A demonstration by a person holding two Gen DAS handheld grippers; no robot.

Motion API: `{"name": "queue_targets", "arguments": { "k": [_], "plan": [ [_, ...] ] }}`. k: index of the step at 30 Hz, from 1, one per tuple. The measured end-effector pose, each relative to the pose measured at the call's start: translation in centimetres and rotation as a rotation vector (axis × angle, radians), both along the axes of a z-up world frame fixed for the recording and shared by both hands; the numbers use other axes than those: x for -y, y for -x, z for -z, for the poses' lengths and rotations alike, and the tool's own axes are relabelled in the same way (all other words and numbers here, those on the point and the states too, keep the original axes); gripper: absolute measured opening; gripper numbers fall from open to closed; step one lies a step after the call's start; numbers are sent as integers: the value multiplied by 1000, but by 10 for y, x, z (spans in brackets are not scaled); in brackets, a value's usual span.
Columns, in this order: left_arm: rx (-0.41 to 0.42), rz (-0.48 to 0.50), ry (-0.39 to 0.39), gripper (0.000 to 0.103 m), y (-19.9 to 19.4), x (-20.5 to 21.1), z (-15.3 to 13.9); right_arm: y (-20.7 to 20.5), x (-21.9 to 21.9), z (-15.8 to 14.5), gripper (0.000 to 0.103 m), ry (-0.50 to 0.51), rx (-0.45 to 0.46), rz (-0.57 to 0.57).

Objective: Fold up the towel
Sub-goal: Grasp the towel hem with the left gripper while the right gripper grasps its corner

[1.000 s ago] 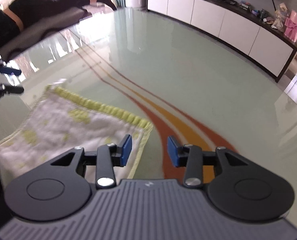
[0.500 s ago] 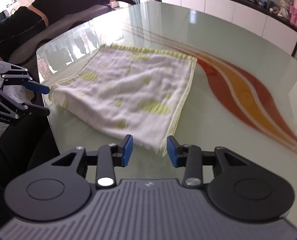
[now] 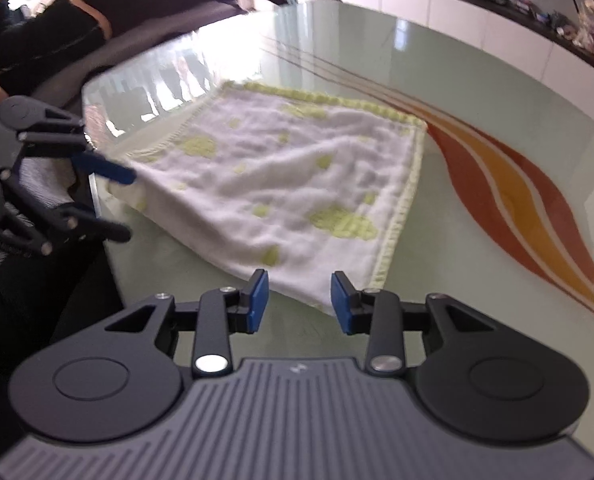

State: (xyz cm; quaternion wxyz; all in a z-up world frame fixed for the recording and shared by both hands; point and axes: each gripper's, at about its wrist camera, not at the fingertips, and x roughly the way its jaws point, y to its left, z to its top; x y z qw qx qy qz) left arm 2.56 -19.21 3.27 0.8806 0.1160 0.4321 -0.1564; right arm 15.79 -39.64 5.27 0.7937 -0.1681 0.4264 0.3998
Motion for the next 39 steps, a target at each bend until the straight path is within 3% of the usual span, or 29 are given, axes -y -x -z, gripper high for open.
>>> {"name": "queue_targets", "arguments": {
  "k": [6, 12, 22, 28, 32, 37, 39],
  "plan": [
    [-46, -19, 24, 54, 7, -9, 8, 0, 5, 7, 34, 11, -19, -1],
    [9, -29, 15, 54, 15, -11, -4, 13, 5, -4, 36, -6, 29, -56],
    [-17, 58, -63, 54, 1, -14, 3, 9, -4, 4, 36, 69, 32, -144],
    [-47, 61, -31, 53, -7, -22, 6, 5, -6, 7, 37, 90, 23, -189],
    [-69, 62, -9, 49, -13, -28, 6, 3, -4, 6, 37, 92, 4, -213],
    [-77, 71, -9, 32, -16, -33, 6, 2, -3, 5, 37, 112, 23, -223],
    [-76, 63, -5, 30, -17, -36, 6, 1, -3, 5, 36, 114, 22, -219]
  ]
}}
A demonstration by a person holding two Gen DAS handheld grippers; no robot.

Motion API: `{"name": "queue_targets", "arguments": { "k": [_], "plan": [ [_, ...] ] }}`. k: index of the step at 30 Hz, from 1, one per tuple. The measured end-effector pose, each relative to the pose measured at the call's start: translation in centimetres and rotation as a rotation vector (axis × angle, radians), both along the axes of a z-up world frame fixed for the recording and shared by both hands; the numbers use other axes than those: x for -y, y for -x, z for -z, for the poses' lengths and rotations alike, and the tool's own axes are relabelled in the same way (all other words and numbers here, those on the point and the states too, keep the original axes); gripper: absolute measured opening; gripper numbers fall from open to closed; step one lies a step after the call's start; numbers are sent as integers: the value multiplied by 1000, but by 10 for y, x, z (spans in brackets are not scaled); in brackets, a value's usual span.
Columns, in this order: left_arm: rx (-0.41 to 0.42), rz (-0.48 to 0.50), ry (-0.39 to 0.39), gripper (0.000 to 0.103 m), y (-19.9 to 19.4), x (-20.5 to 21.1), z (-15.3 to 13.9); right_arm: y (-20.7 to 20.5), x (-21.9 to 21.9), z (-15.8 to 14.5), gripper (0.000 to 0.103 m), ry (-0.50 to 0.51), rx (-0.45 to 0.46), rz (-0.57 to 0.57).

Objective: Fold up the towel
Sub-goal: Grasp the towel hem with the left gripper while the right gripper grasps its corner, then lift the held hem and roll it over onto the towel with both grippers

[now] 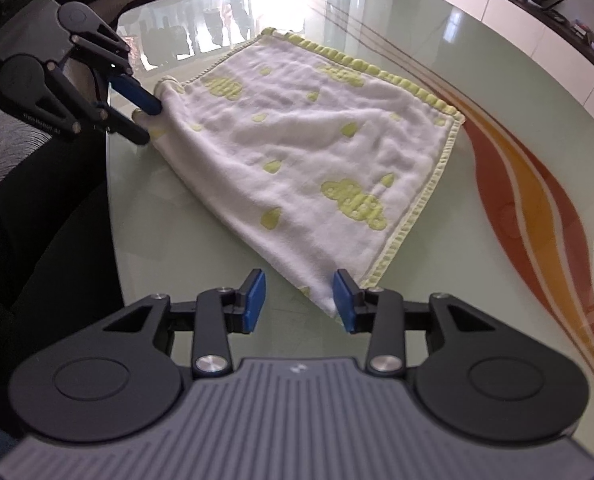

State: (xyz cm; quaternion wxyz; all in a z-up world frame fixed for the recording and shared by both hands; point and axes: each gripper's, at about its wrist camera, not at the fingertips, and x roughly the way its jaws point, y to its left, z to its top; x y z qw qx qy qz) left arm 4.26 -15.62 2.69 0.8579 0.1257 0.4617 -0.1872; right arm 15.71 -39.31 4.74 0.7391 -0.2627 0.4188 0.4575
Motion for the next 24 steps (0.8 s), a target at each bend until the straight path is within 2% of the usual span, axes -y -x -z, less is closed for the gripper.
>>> {"name": "queue_targets", "arguments": {
  "k": [4, 8, 15, 24],
  "plan": [
    [8, -3, -6, 29, 1, 2, 0, -3, -1, -1, 21, 23, 9, 30],
    [17, -12, -5, 24, 3, 3, 0, -7, -2, -1, 13, 16, 1, 59],
    [24, -32, -17, 11, 7, 8, -1, -4, -1, -2, 9, 4, -9, 71],
    [15, -52, -30, 6, 17, 13, -5, 6, 6, -12, 9, -18, -14, 75]
  ]
}}
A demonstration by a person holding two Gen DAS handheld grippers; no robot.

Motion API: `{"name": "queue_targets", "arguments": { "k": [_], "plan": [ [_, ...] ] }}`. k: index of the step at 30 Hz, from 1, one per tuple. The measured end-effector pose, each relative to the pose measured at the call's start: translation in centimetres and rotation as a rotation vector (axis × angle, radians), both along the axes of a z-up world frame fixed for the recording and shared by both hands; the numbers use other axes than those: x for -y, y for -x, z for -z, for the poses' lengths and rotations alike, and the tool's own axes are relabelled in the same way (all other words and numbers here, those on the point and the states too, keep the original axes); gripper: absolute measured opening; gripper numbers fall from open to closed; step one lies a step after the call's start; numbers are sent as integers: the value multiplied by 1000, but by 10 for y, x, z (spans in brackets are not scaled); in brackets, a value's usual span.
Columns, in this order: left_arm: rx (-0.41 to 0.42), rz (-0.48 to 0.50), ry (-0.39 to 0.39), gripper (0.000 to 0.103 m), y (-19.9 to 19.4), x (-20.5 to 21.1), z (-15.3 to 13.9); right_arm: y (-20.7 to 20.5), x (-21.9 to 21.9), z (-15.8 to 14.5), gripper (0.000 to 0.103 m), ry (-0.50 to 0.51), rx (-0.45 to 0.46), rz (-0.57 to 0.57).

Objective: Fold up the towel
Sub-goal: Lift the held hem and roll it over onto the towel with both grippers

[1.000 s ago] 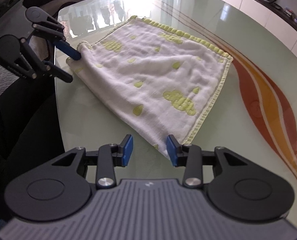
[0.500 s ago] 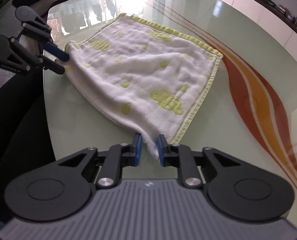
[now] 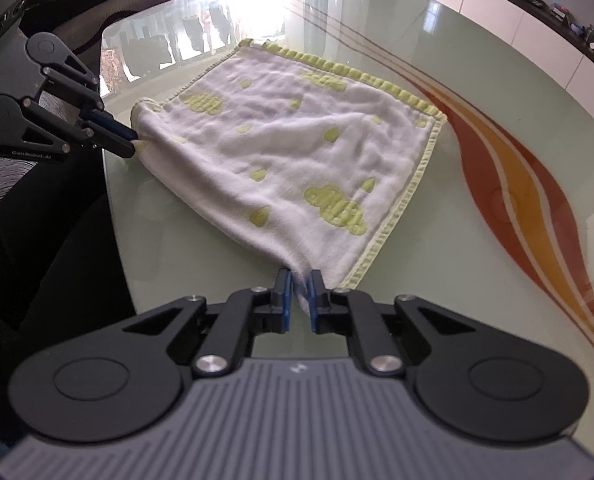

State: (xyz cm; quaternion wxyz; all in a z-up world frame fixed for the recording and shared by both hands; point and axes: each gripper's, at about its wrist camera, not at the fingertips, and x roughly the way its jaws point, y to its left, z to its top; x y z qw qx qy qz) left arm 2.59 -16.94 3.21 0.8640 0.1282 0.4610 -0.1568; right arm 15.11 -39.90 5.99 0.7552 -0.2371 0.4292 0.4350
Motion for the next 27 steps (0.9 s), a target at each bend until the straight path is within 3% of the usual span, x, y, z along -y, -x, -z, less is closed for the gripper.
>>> {"name": "queue_targets", "arguments": {
  "k": [13, 27],
  "plan": [
    [45, -17, -4, 6, 2, -13, -19, 3, 1, -19, 7, -44, 41, 8],
    [143, -91, -9, 4, -51, -38, -50, -35, -27, -41, 6, -85, 150, 7]
  ]
}}
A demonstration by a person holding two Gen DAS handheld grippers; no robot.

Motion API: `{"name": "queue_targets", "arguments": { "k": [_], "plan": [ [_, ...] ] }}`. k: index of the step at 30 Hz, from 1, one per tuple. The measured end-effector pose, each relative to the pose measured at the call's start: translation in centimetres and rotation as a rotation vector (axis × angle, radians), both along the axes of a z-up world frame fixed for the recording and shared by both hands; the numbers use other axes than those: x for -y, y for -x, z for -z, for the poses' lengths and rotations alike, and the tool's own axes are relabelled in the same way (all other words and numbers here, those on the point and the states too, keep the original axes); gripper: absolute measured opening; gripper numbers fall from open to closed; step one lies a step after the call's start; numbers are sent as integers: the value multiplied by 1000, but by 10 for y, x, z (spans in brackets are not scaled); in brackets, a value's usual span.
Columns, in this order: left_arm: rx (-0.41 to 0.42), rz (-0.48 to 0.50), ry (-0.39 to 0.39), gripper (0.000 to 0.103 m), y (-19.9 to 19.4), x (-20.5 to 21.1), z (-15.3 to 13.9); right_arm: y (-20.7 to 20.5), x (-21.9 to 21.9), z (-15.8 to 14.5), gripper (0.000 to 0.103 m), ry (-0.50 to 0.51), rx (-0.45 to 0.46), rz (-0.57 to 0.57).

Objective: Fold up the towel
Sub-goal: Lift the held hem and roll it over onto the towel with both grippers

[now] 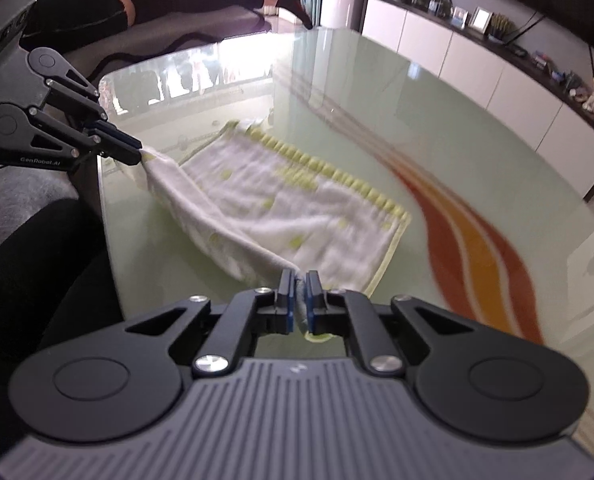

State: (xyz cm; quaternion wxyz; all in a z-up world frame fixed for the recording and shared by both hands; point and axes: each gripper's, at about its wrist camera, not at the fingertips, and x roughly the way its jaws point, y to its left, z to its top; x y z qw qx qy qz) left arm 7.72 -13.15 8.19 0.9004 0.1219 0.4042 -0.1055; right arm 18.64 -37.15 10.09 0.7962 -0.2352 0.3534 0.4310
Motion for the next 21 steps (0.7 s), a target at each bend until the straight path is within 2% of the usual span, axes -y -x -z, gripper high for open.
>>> {"name": "queue_targets", "arguments": {
  "k": [12, 21],
  "plan": [
    [12, -71, 17, 4, -47, -15, -4, -68, -30, 0, 6, -2, 43, 26],
    [-39, -90, 9, 4, -92, -28, 8, -100, -48, 11, 6, 20, 30, 40]
  ]
}}
